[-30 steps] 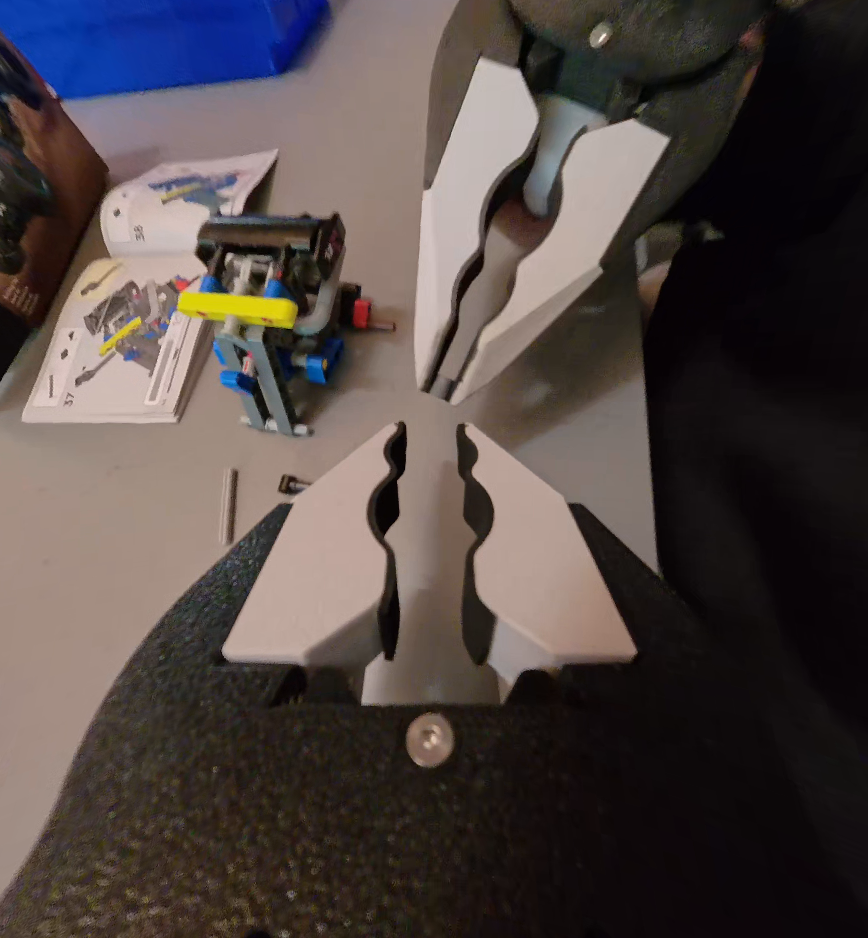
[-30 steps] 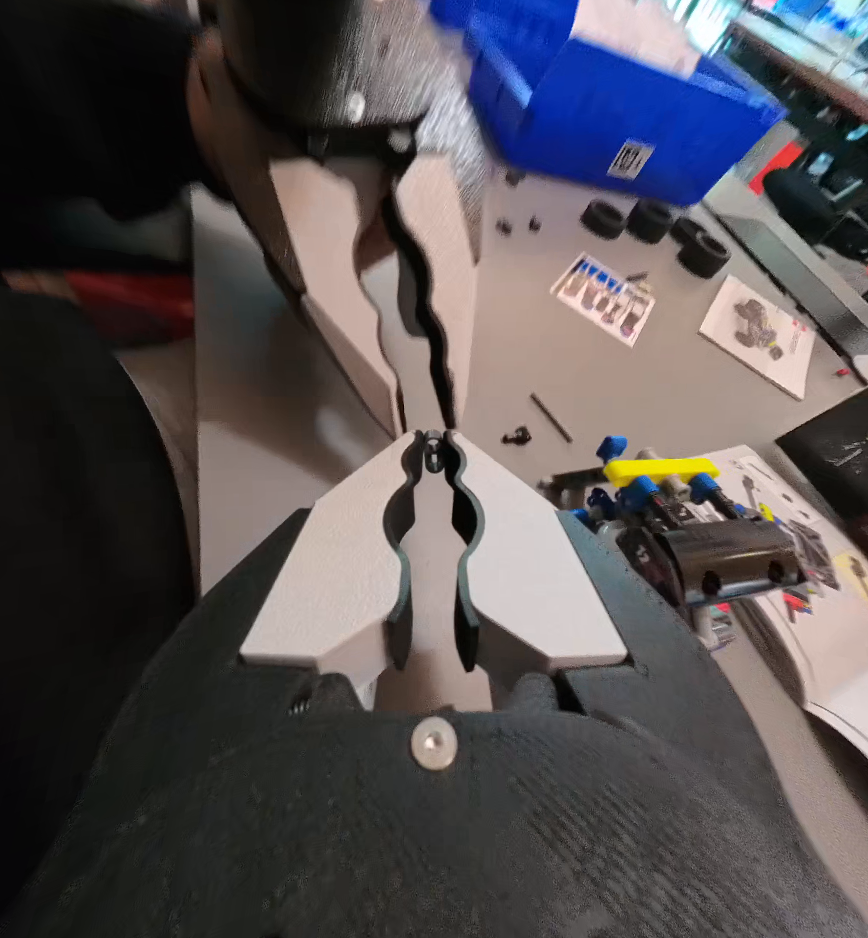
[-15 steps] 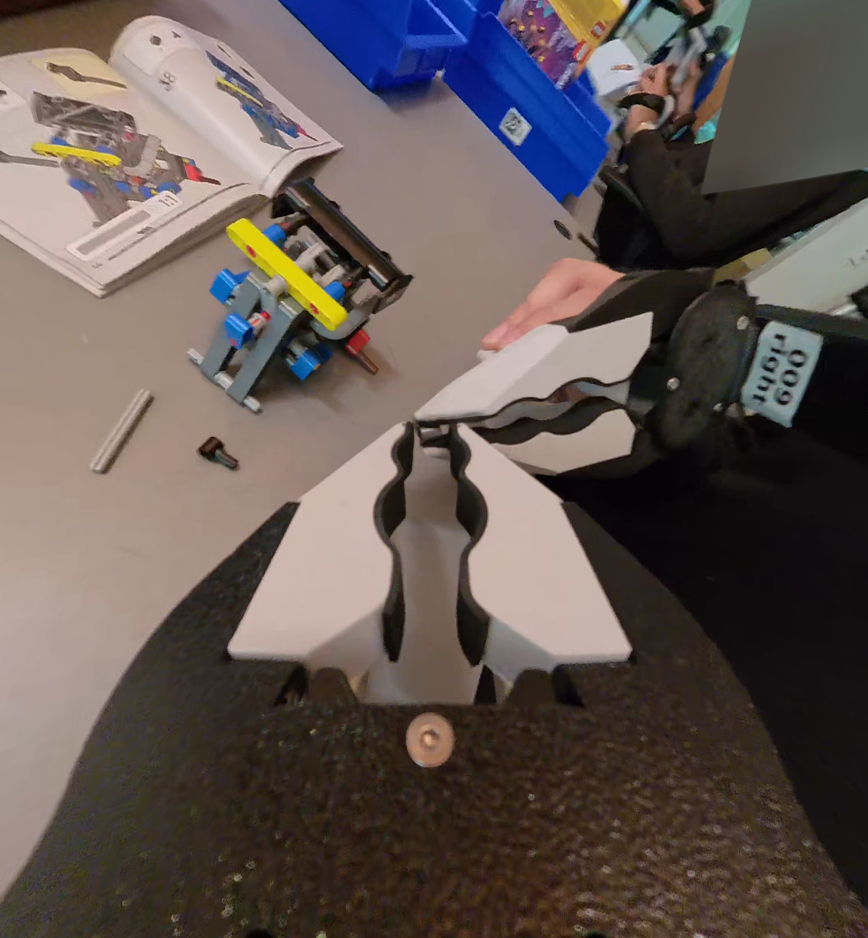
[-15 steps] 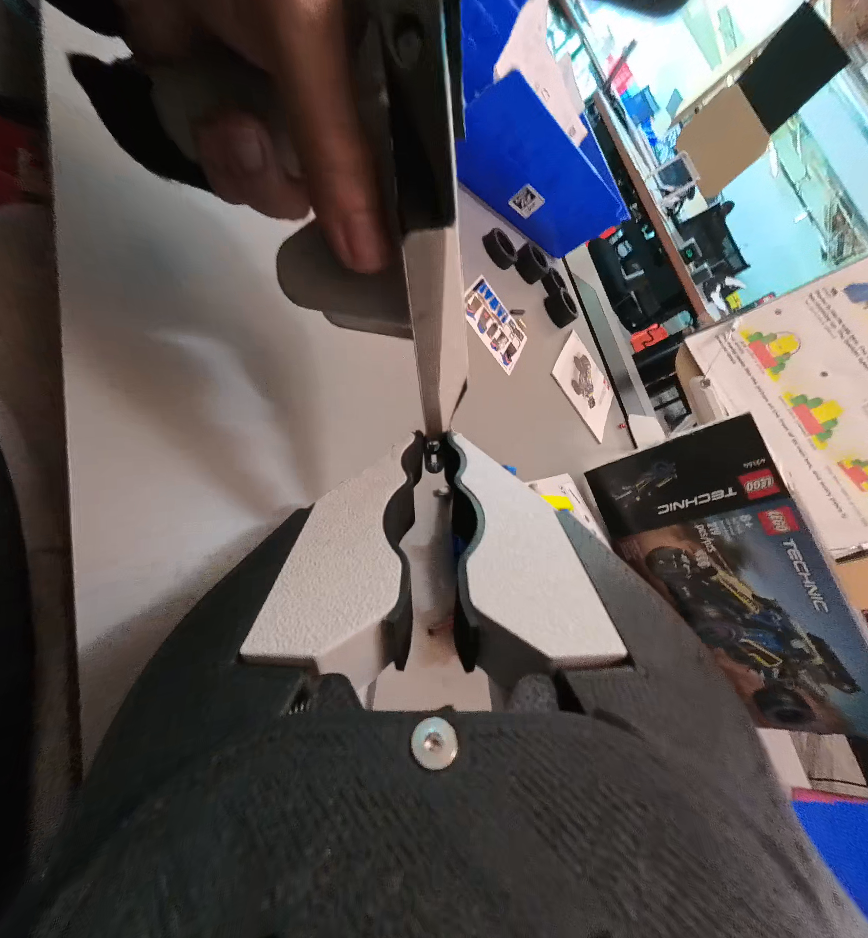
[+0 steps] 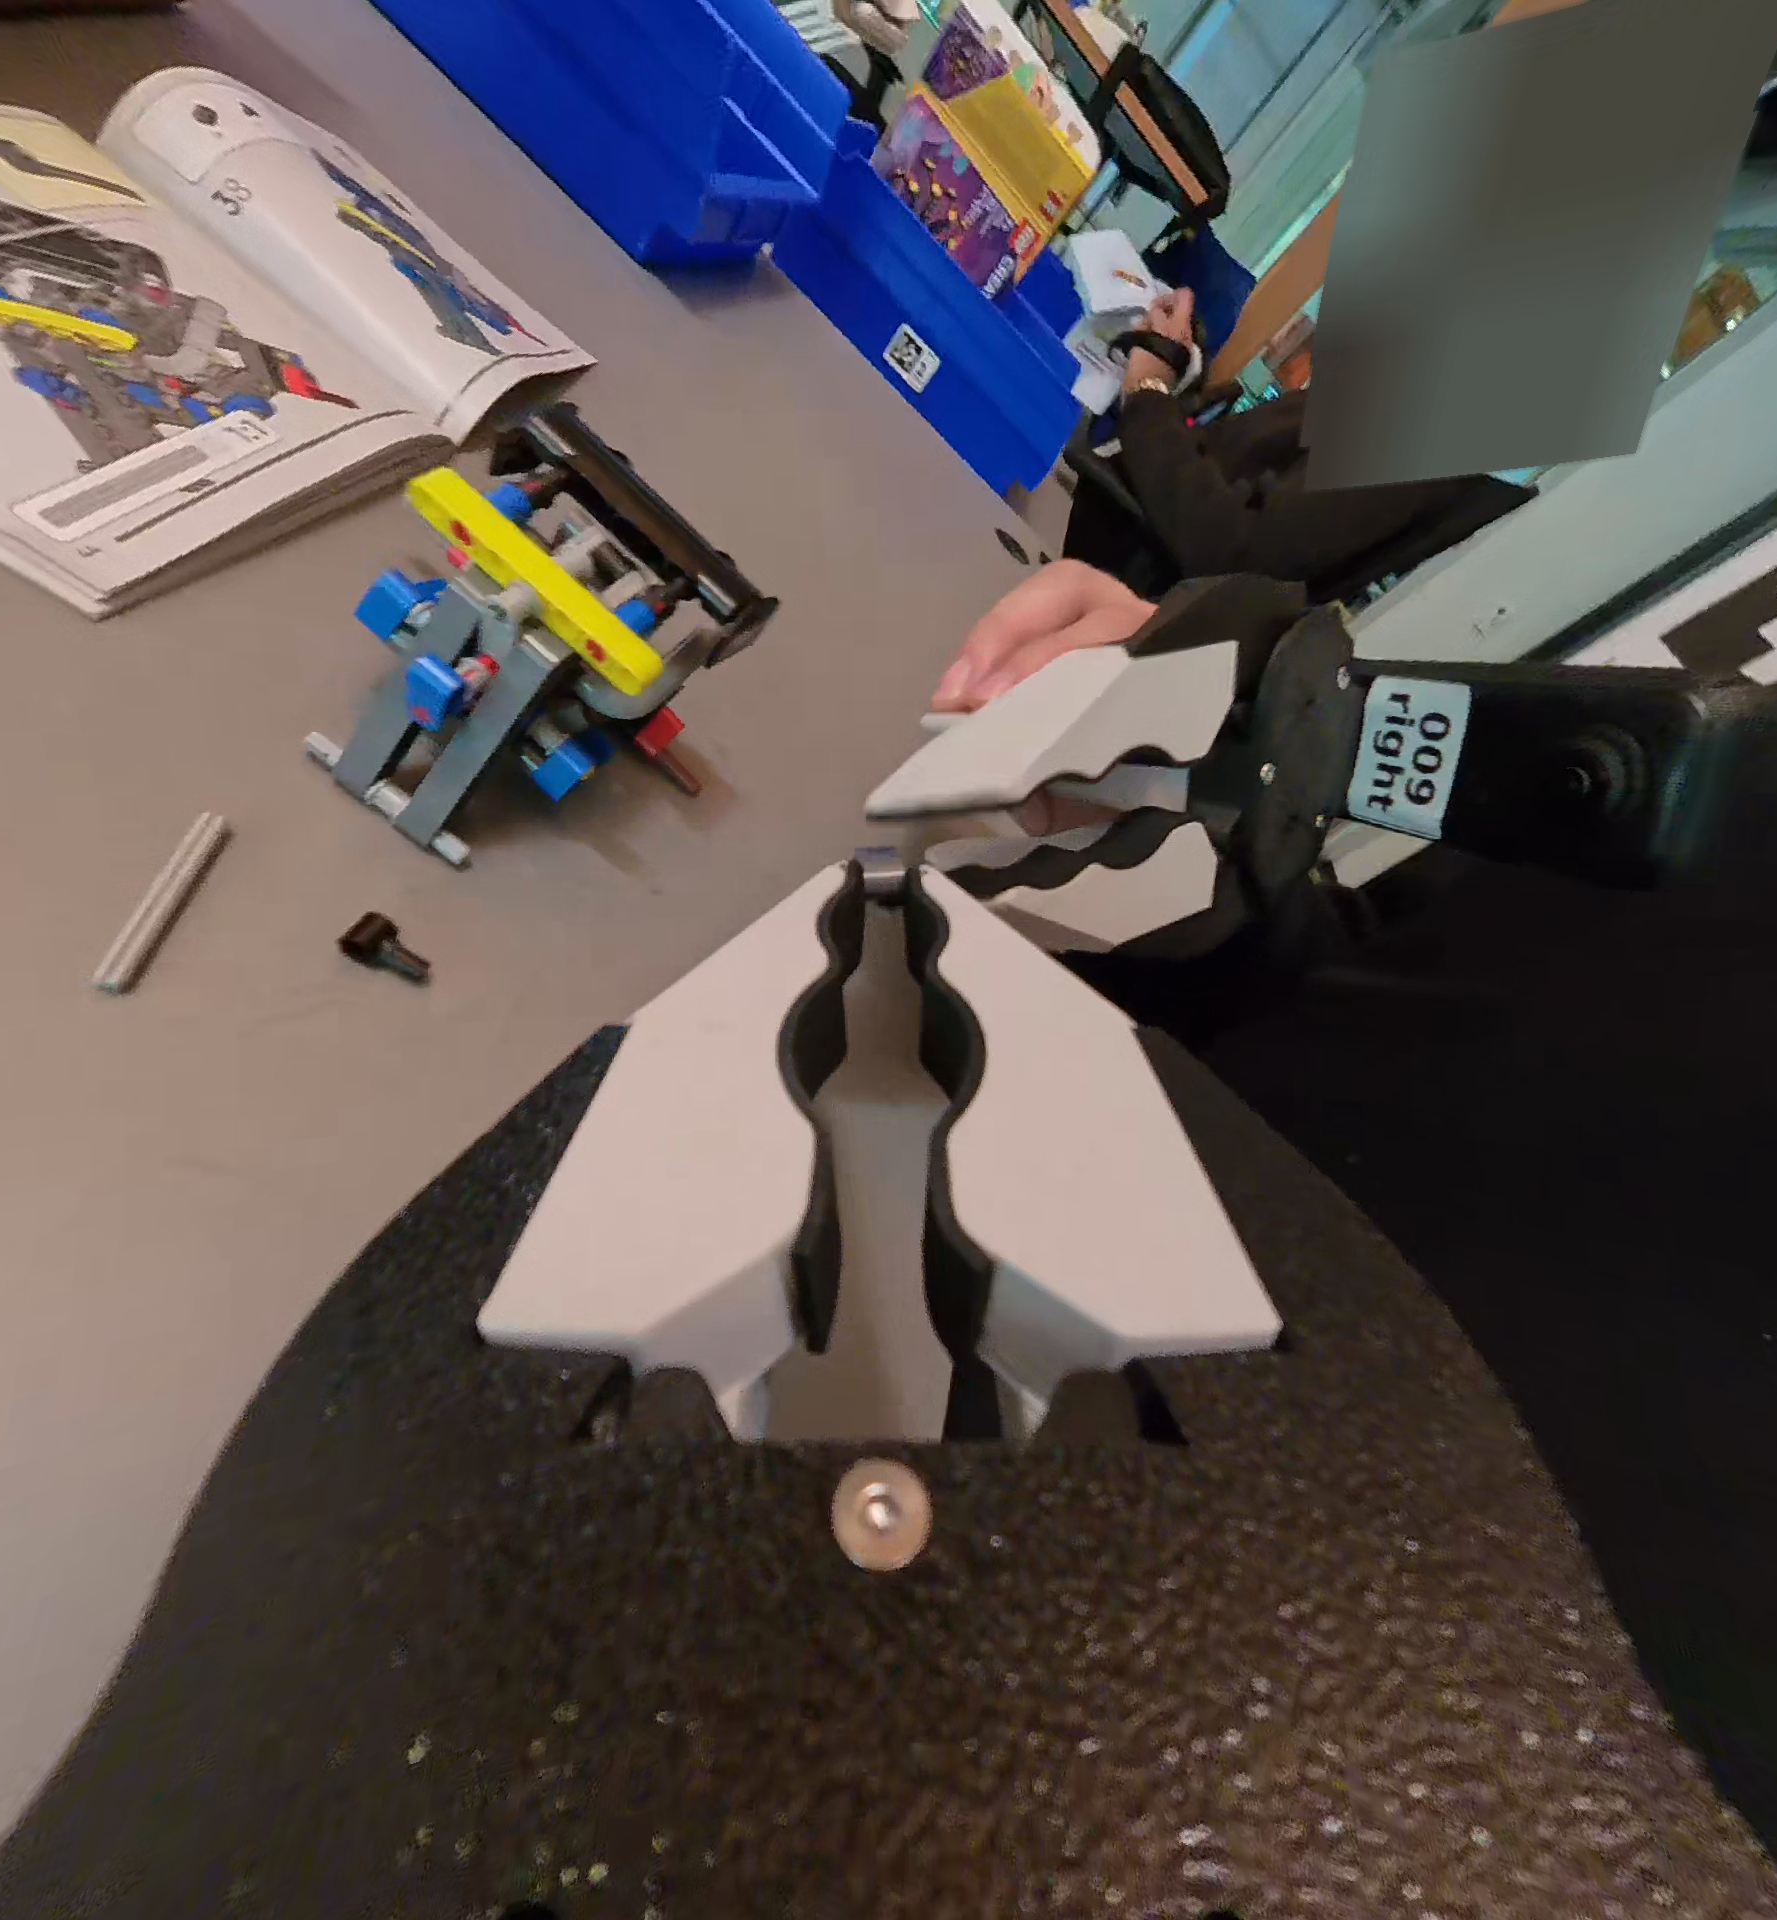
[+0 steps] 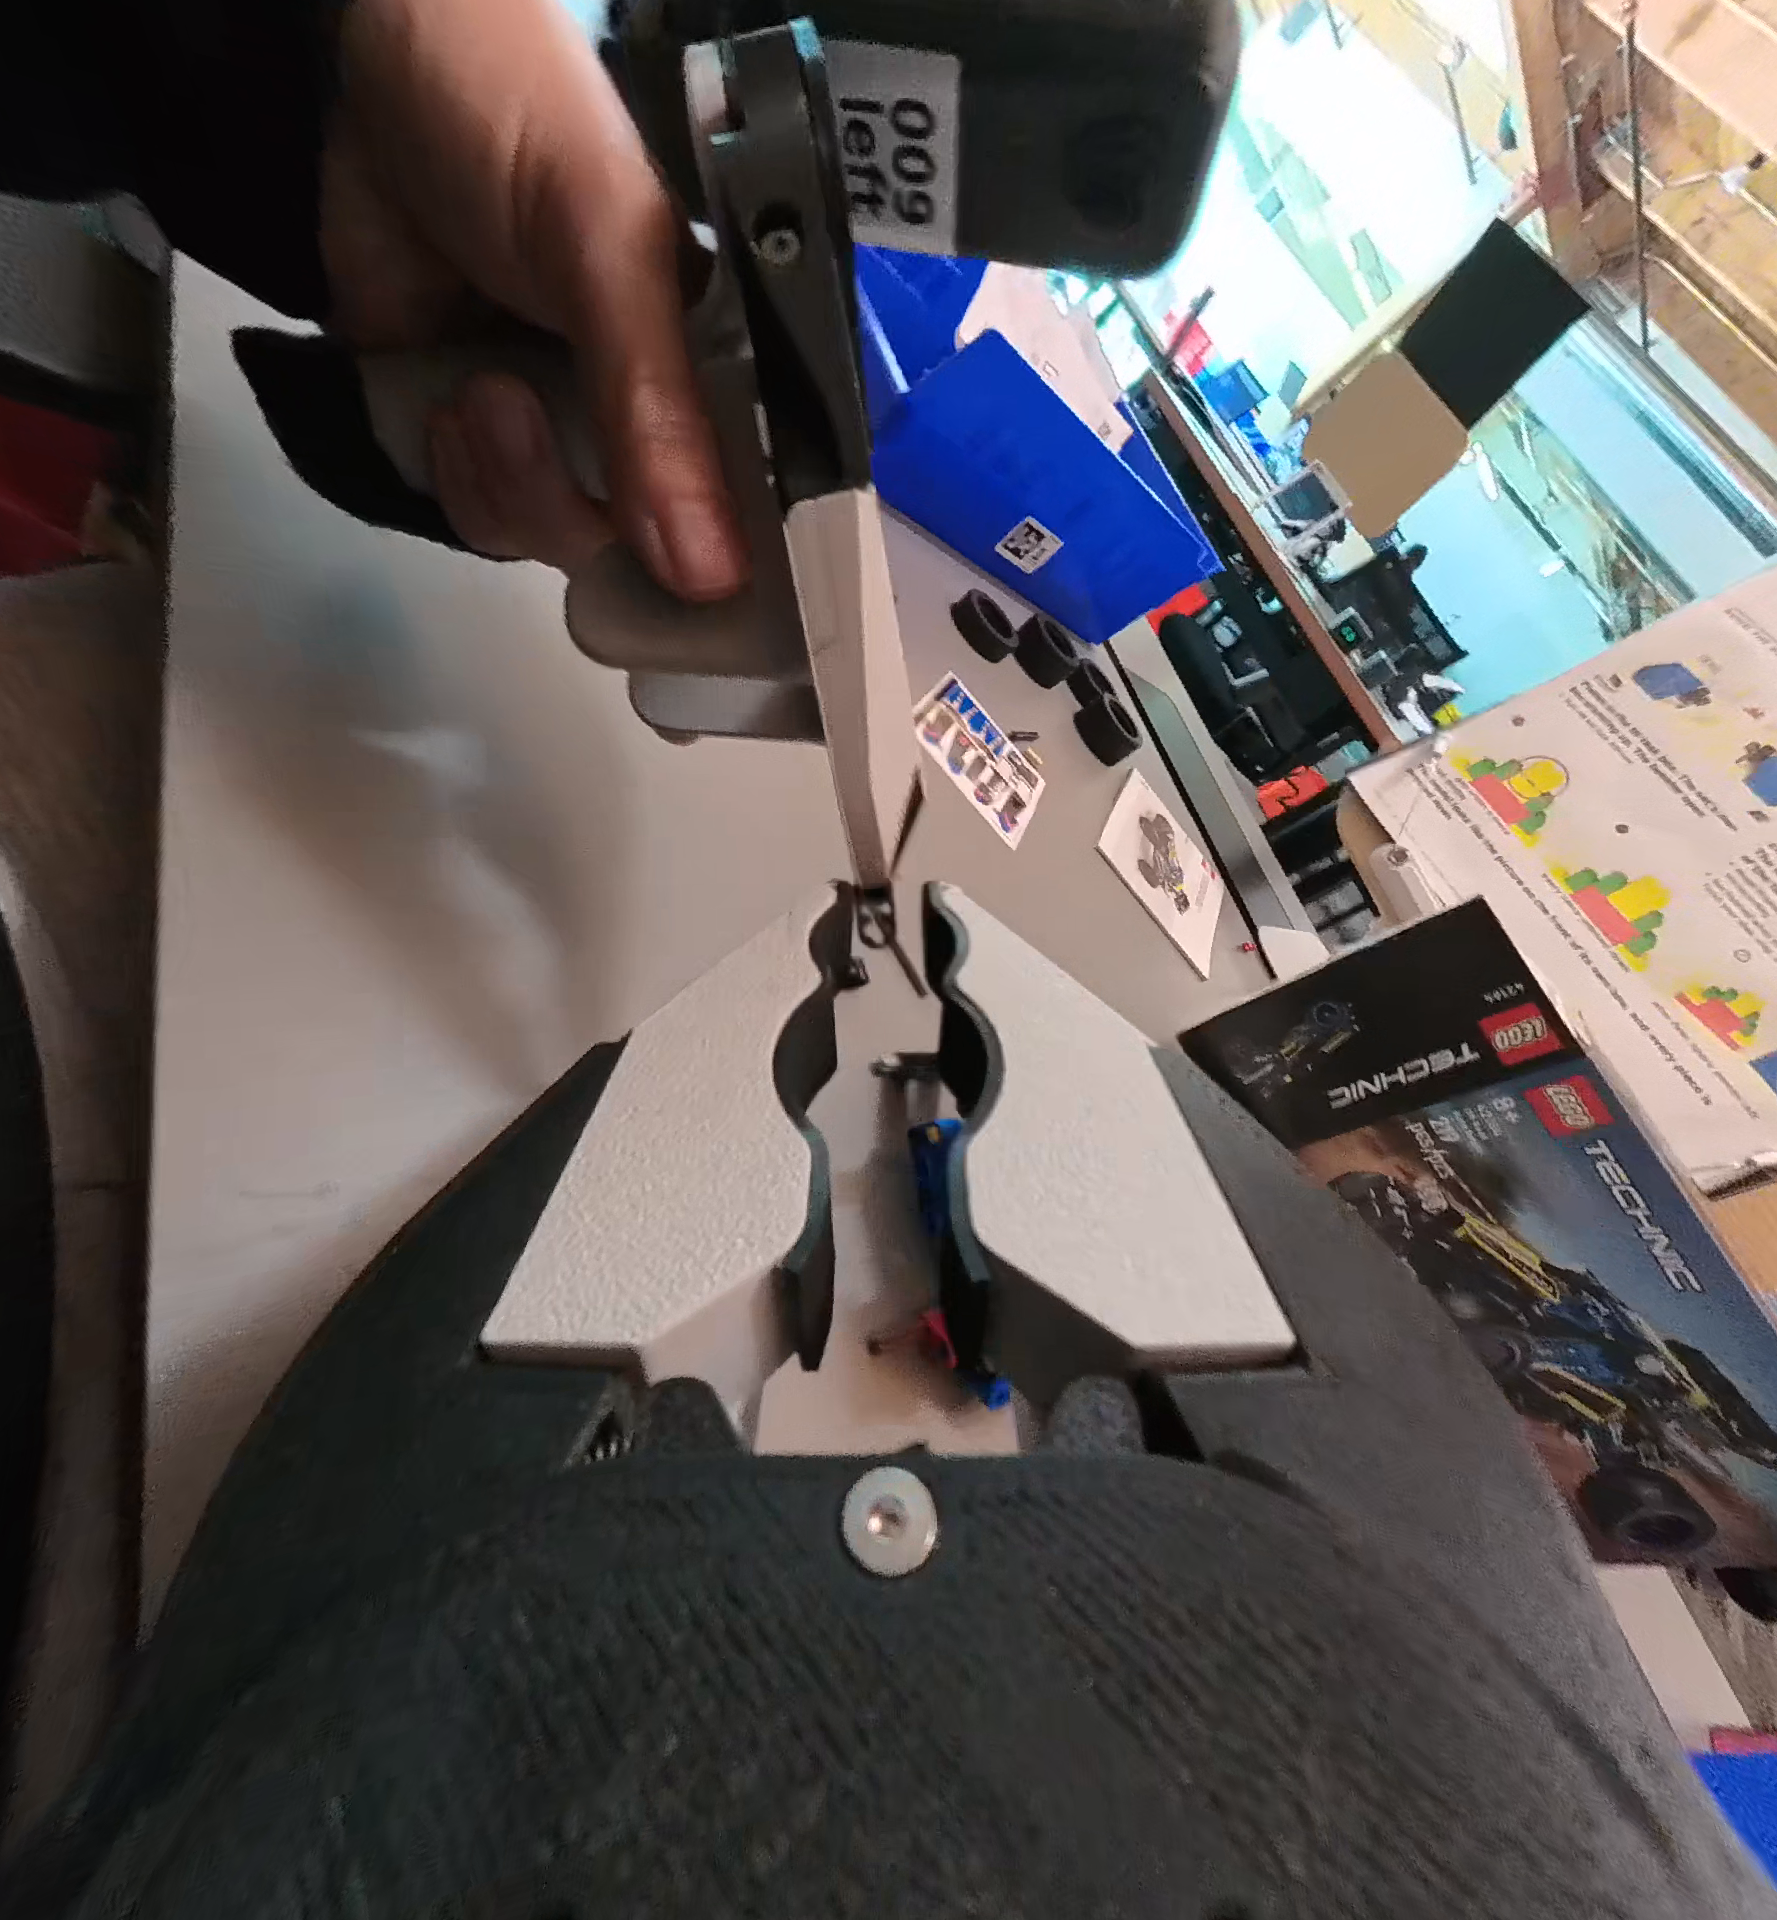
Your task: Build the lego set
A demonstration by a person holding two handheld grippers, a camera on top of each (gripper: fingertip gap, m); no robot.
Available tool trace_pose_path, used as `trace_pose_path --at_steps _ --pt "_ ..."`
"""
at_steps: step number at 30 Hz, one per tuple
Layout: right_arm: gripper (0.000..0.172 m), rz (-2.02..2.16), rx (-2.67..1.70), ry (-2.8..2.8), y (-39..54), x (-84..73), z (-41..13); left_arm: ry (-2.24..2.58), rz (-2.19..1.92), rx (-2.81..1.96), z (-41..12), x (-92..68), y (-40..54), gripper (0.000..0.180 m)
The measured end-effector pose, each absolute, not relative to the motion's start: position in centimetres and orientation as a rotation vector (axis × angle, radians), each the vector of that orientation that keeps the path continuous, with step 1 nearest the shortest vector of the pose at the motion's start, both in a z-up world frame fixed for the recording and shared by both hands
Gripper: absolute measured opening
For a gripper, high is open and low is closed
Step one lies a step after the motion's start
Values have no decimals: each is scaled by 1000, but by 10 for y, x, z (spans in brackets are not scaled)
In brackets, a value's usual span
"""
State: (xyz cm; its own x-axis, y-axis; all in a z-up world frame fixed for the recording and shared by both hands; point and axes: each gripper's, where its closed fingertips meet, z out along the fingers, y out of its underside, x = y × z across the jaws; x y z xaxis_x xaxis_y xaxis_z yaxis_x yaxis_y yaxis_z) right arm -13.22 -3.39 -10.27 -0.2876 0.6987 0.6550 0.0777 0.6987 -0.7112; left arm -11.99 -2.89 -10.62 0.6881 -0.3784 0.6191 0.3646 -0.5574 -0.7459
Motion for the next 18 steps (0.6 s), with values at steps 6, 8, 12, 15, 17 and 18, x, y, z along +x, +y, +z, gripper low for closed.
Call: trace_pose_path --at_steps 6,8,12,15,17,18 --pt "16 680 -619 -1811 -30 -132 -110 -75 -989 -1982 -112 -124 -28 5" --pt "16 617 -594 -1826 -29 -135 -115 -94 -1008 -2002 -114 -120 -27 5" --pt "5 528 -558 -1844 -28 -137 -122 -101 -963 -2030 -117 -121 -26 5" --pt "4 636 -686 -1811 -24 -139 -121 68 -768 -2026 -116 -127 -24 6" --pt "4 691 -816 -1845 -14 -137 -130 273 -515 -2031 -117 -145 -22 12" --pt "4 757 -881 -1856 -13 -135 -133 438 -389 -2018 -120 -153 -22 14"
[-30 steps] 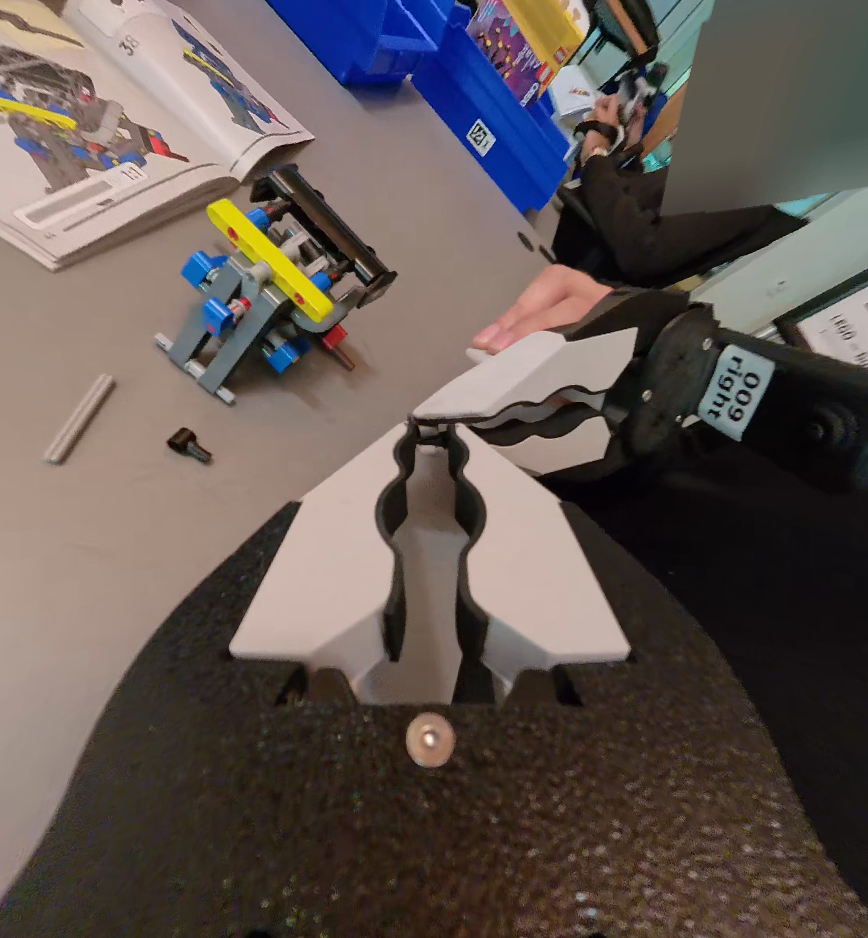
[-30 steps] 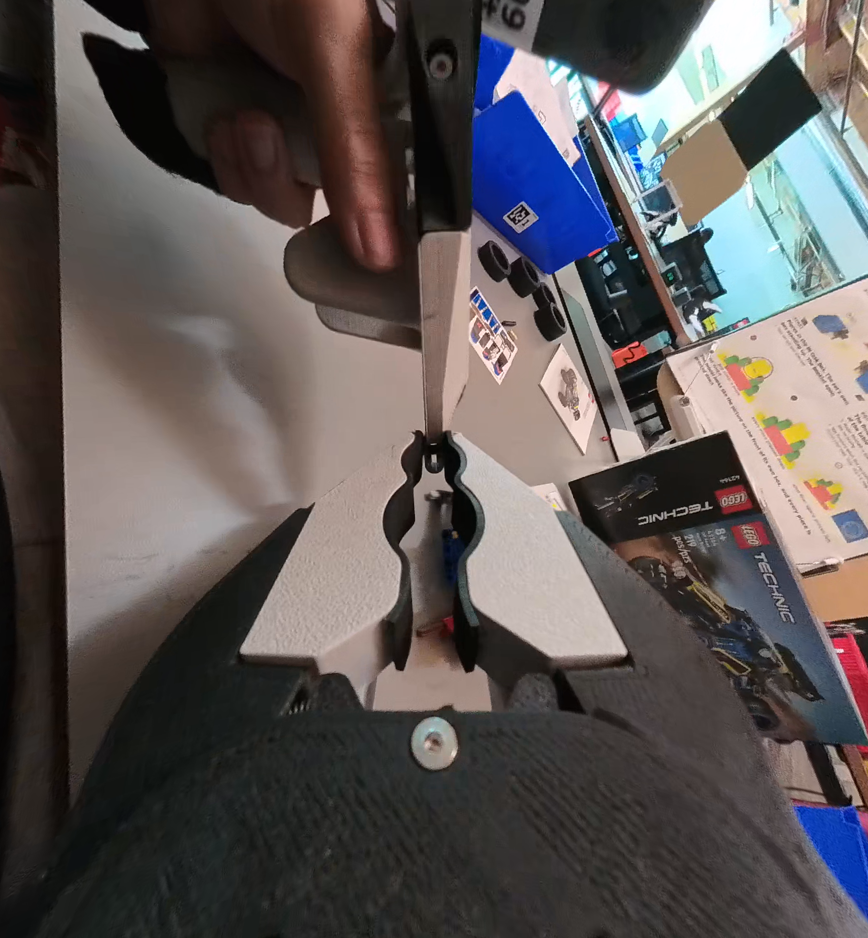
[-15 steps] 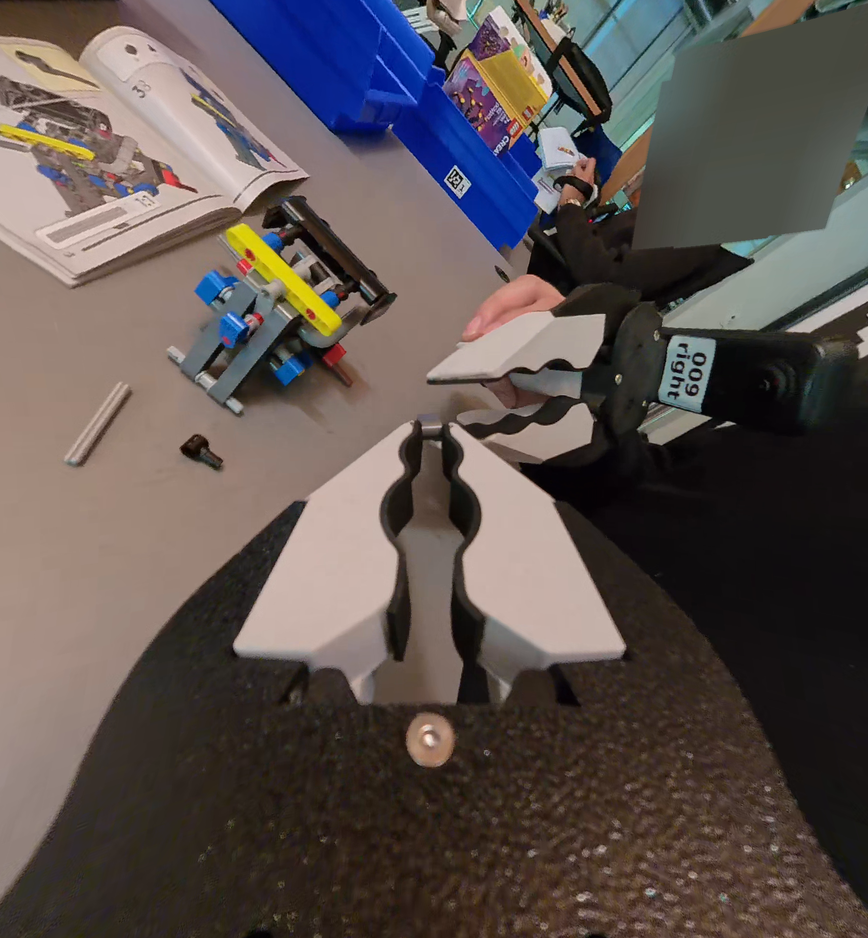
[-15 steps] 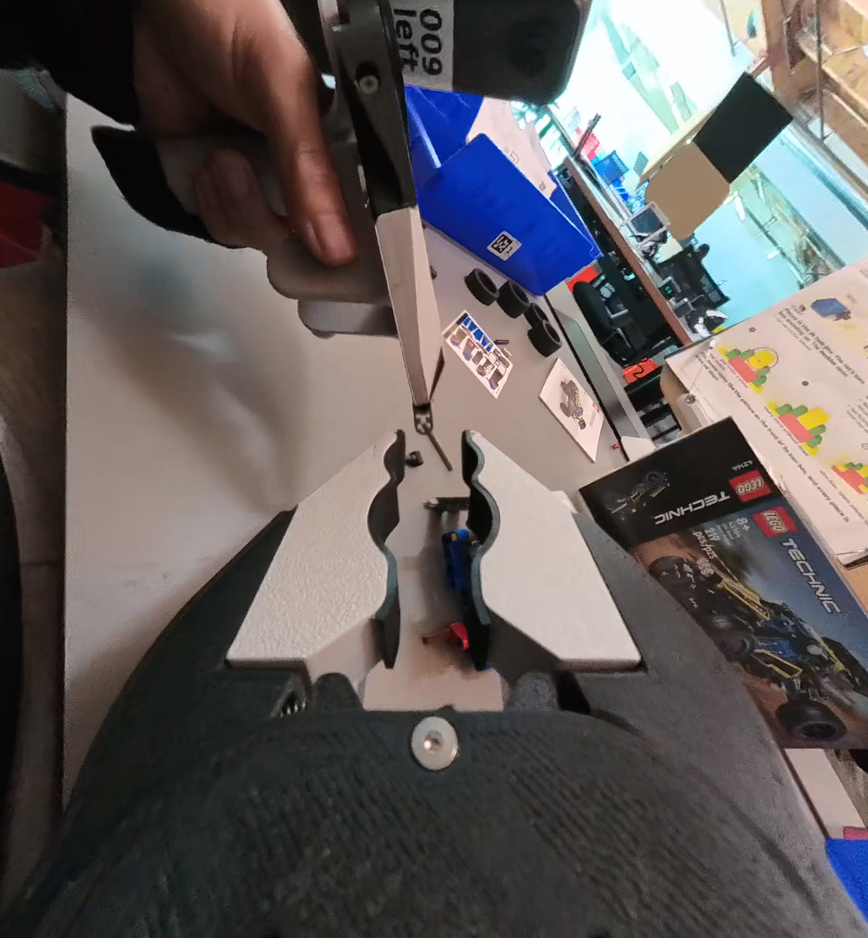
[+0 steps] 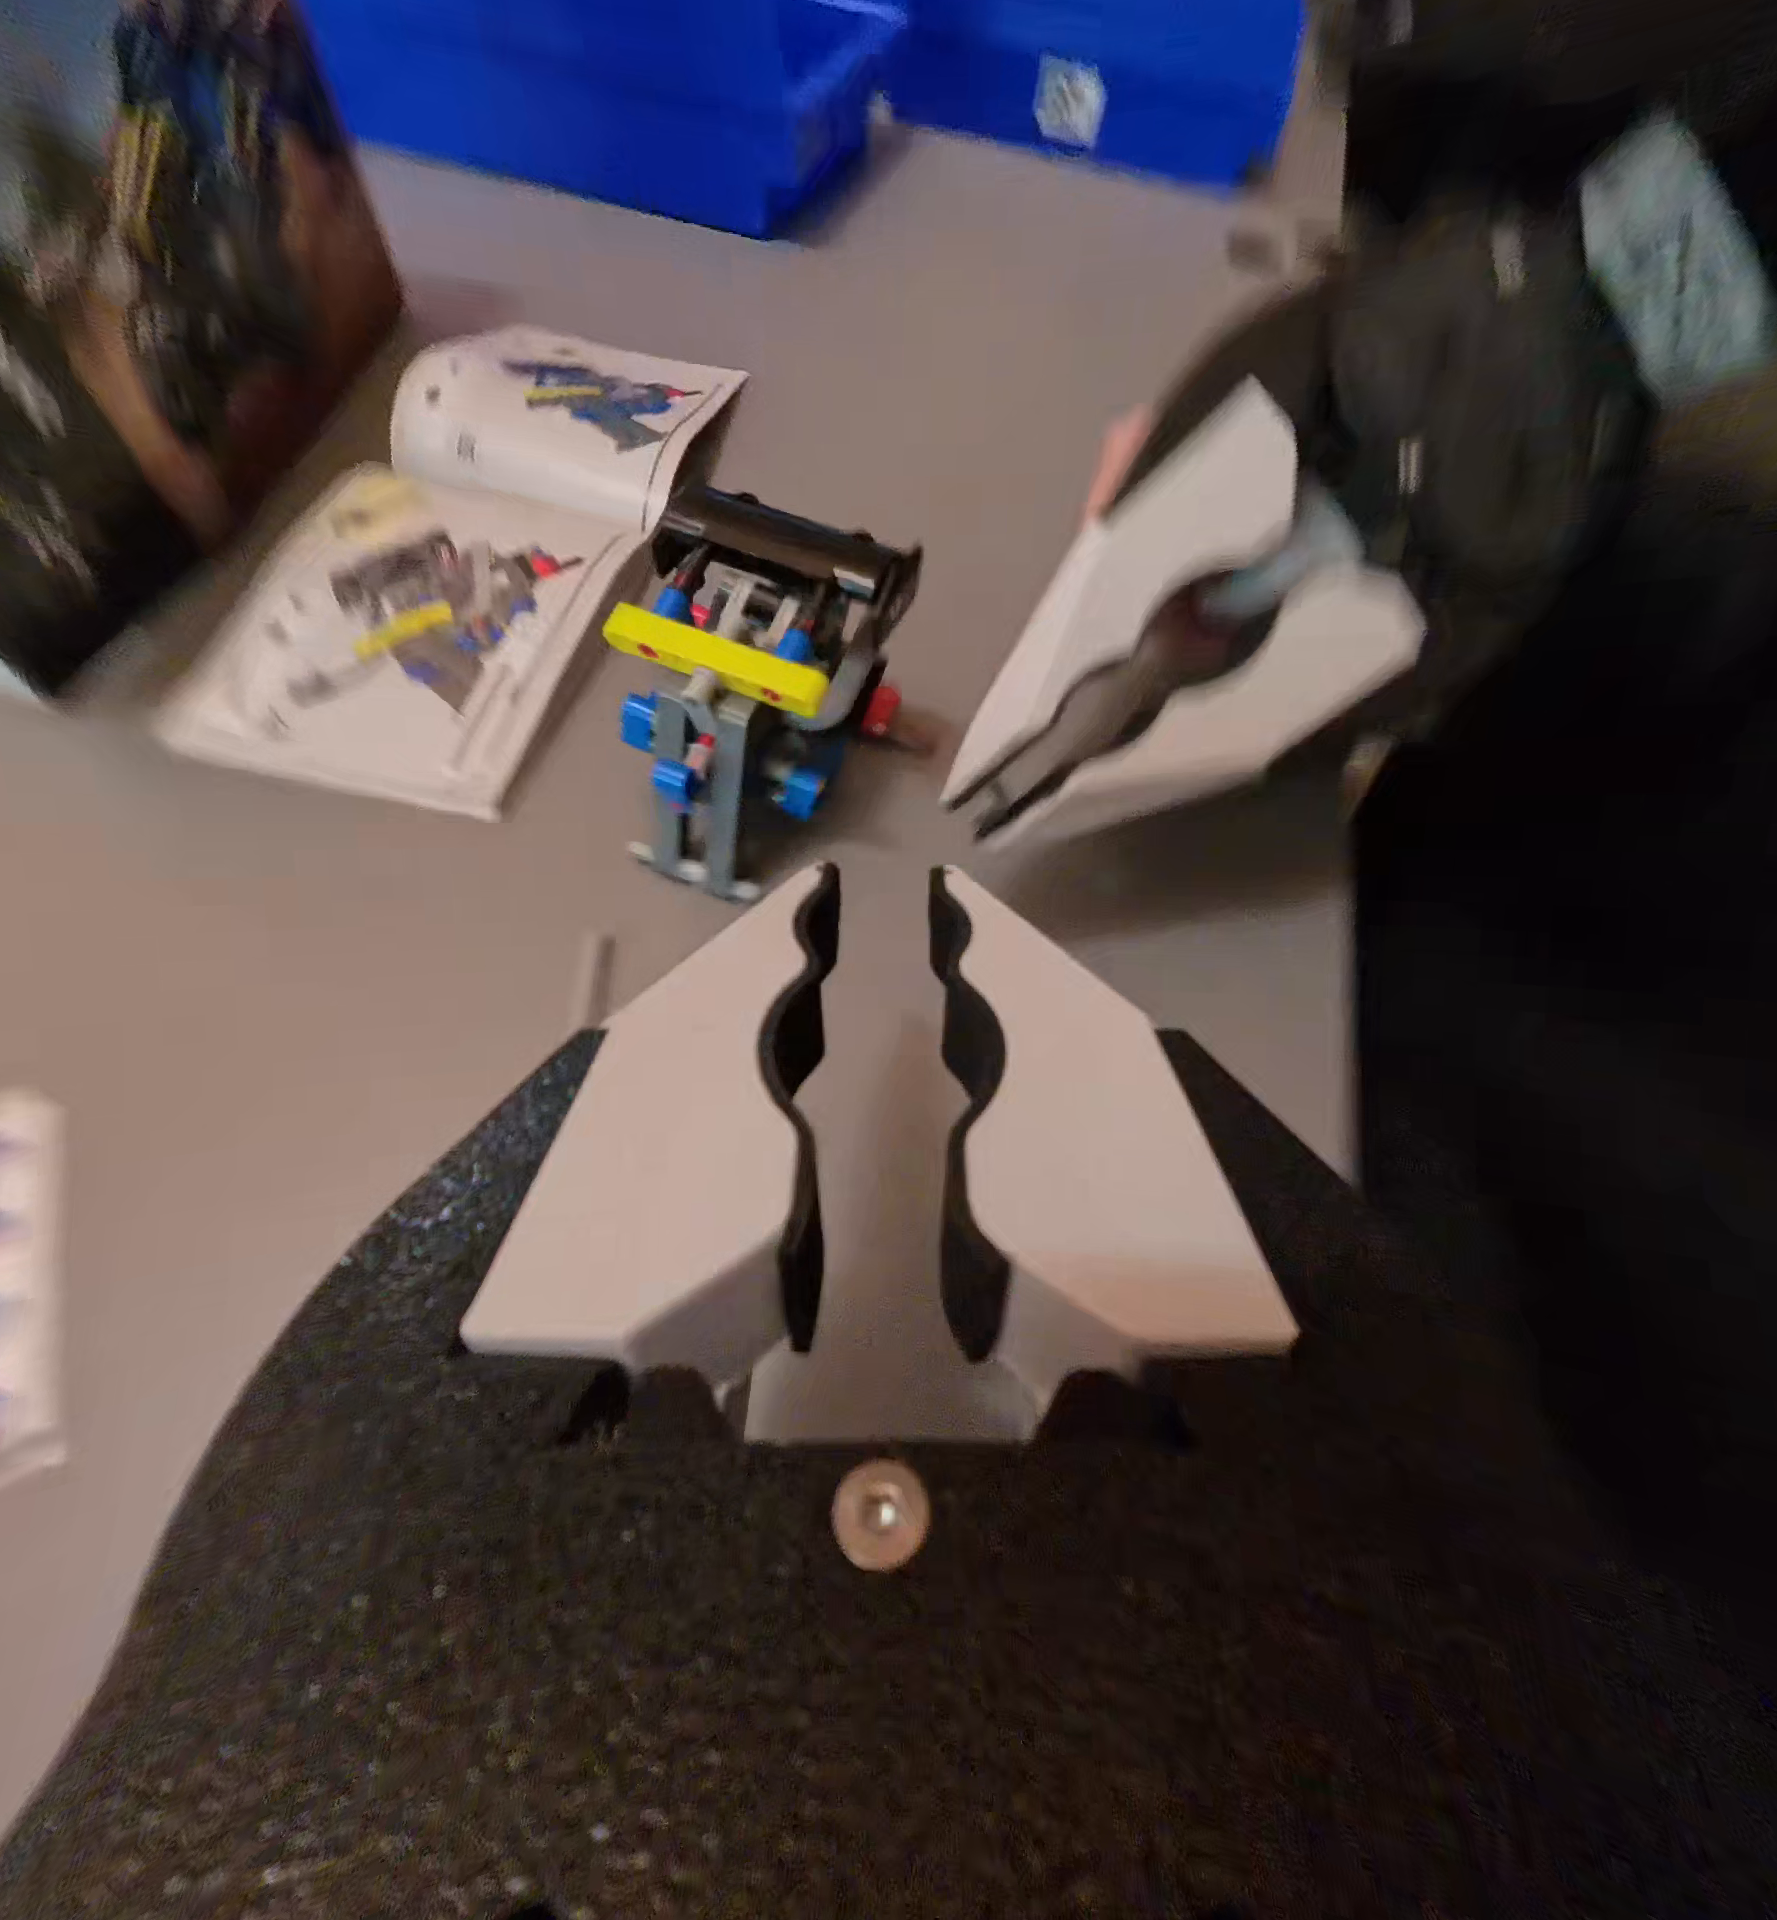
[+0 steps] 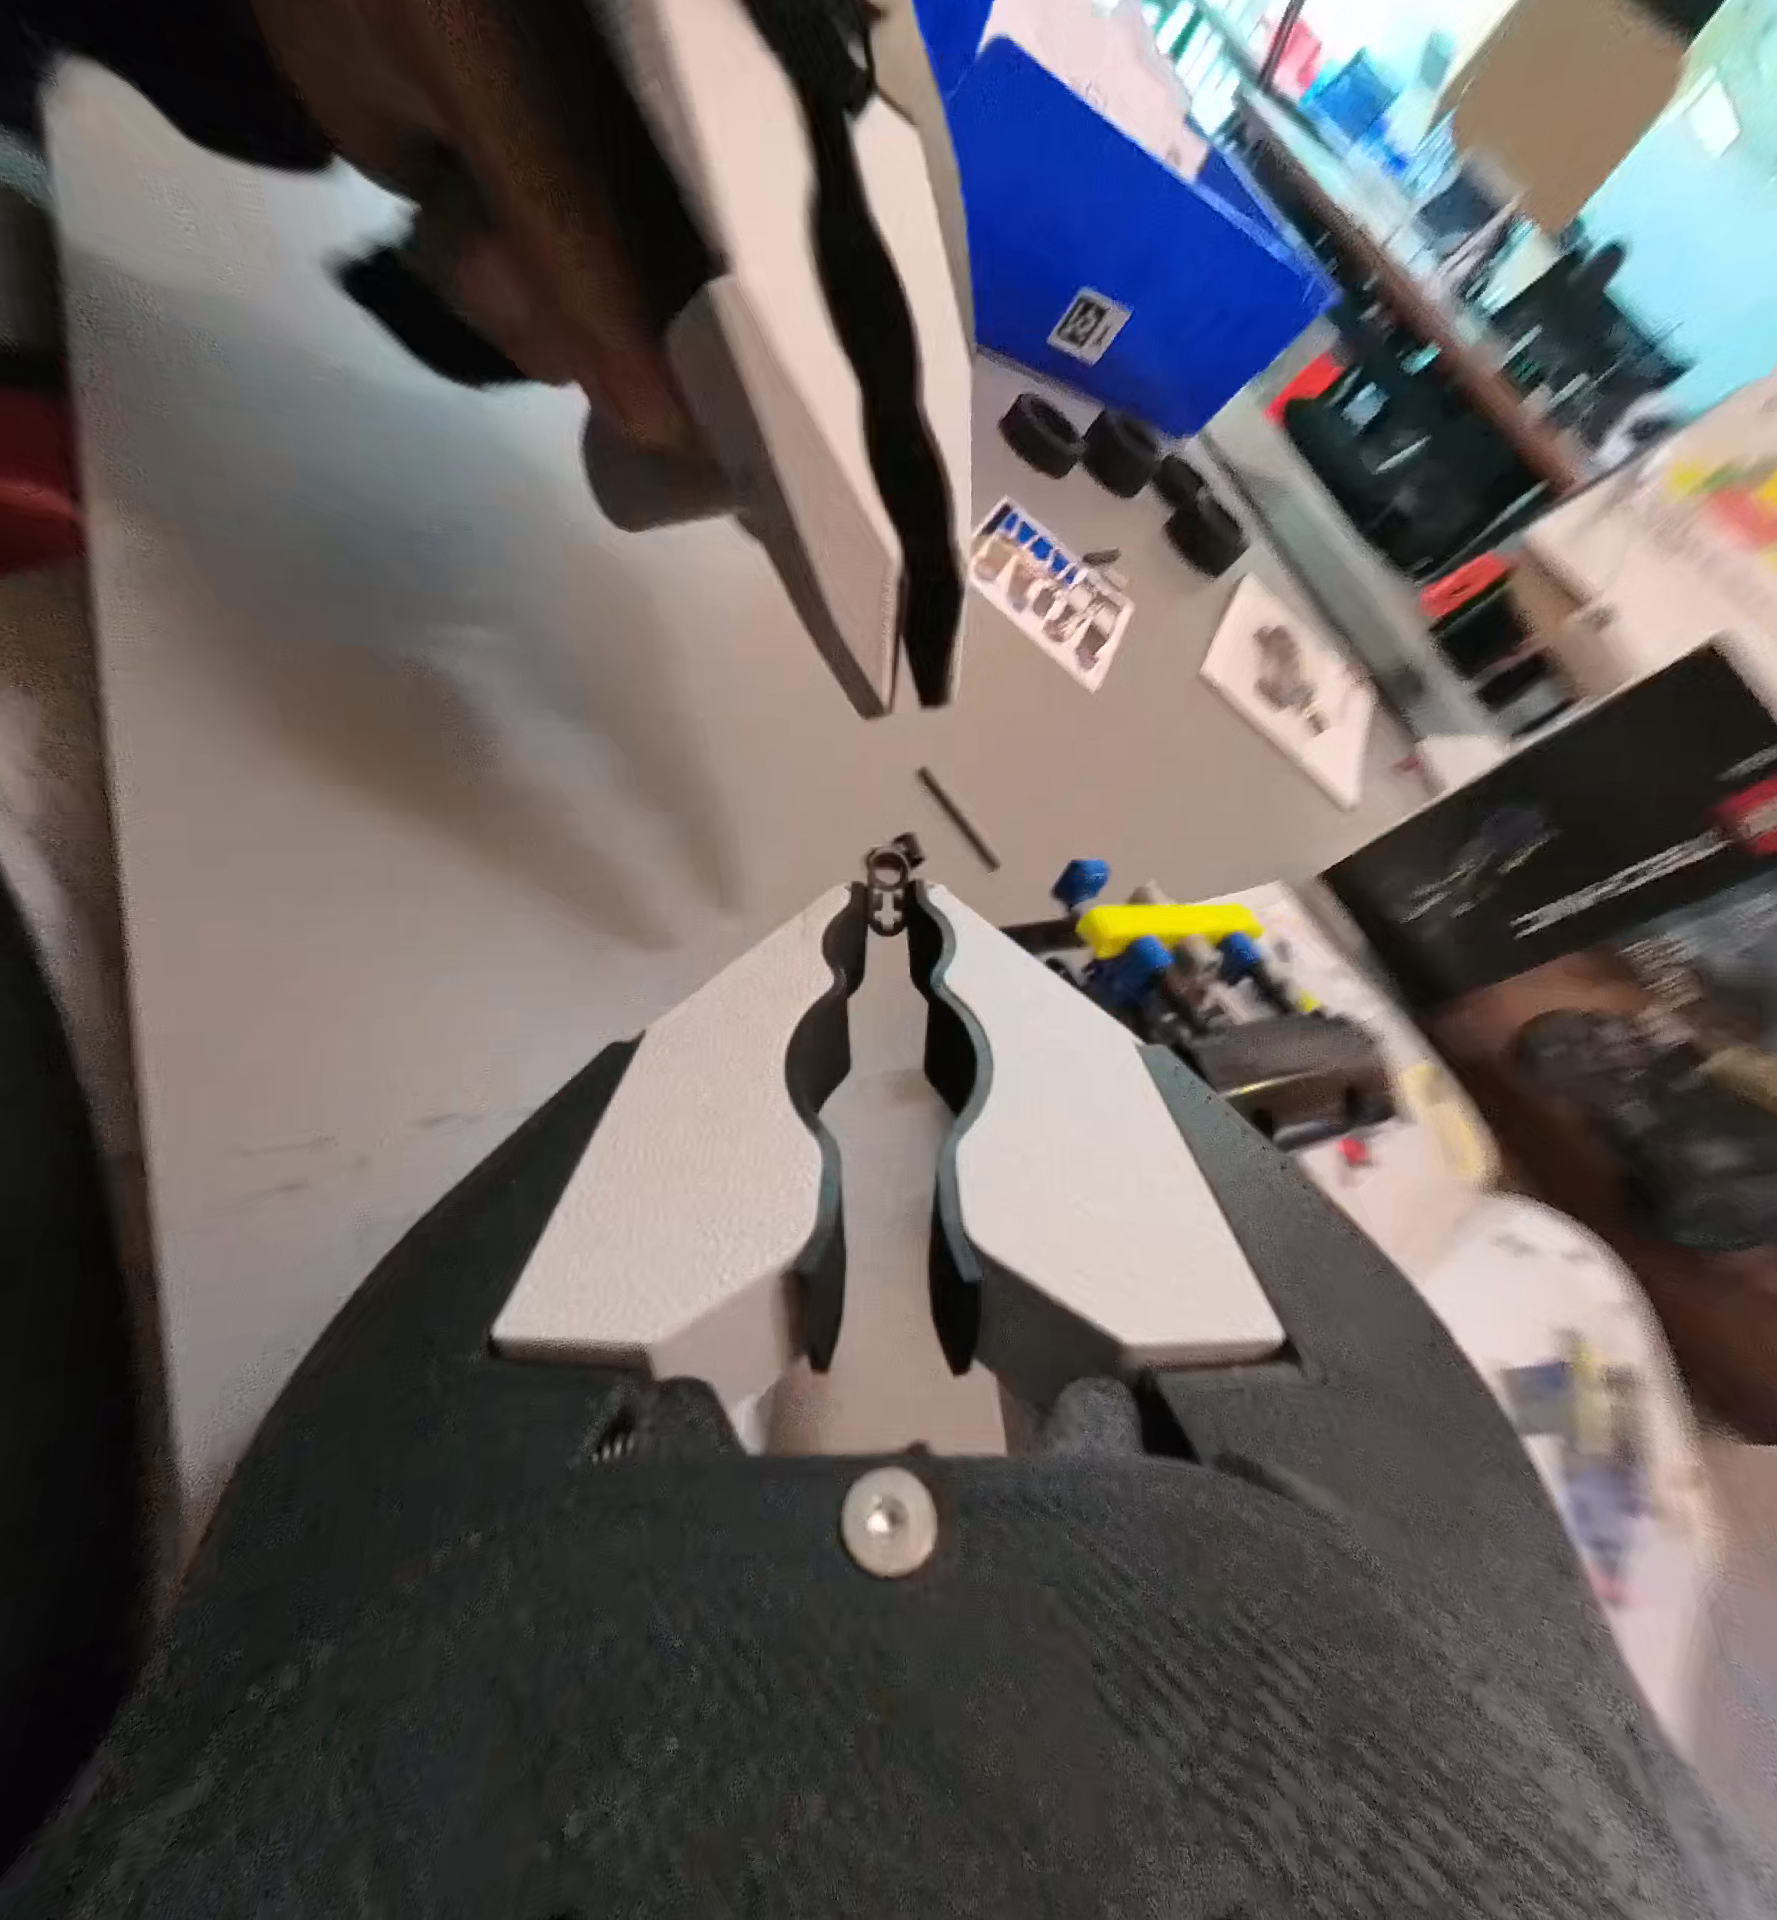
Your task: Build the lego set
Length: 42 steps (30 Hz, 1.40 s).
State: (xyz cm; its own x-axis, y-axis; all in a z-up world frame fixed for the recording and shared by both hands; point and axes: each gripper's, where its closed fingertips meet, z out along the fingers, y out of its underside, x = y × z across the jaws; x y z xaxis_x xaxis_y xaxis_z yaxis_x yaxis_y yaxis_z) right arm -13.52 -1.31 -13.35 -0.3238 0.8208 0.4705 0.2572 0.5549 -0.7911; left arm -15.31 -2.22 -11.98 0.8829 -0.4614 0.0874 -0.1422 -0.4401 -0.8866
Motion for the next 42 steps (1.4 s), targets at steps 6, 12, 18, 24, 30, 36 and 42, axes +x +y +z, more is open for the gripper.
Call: trace_pose_path --at_steps 6,12,18,24,30,36,42 --pt "5 1466 -1212 -1716 -22 -123 -109 1115 -186 -2067 -161 -185 -15 20" --pt "5 1520 -1277 -1693 -15 -117 -109 1371 -285 -2062 -176 -191 0 18" --pt "5 1496 -1294 -1719 -14 -119 -114 1491 -407 -2061 -184 -184 1 16" --pt "4 1483 -1290 -1724 -12 -120 -114 1457 -450 -2072 -186 -178 -7 7" --pt "4 1465 -1290 -1738 -8 -122 -116 1222 -428 -2163 -186 -175 -14 8" --pt "5 1431 -1282 -1756 -6 -124 -119 1090 -376 -2228 -186 -176 -19 12" --pt "5 1459 -1289 -1733 -4 -123 -116 1027 -289 -2253 -185 -176 -27 17"
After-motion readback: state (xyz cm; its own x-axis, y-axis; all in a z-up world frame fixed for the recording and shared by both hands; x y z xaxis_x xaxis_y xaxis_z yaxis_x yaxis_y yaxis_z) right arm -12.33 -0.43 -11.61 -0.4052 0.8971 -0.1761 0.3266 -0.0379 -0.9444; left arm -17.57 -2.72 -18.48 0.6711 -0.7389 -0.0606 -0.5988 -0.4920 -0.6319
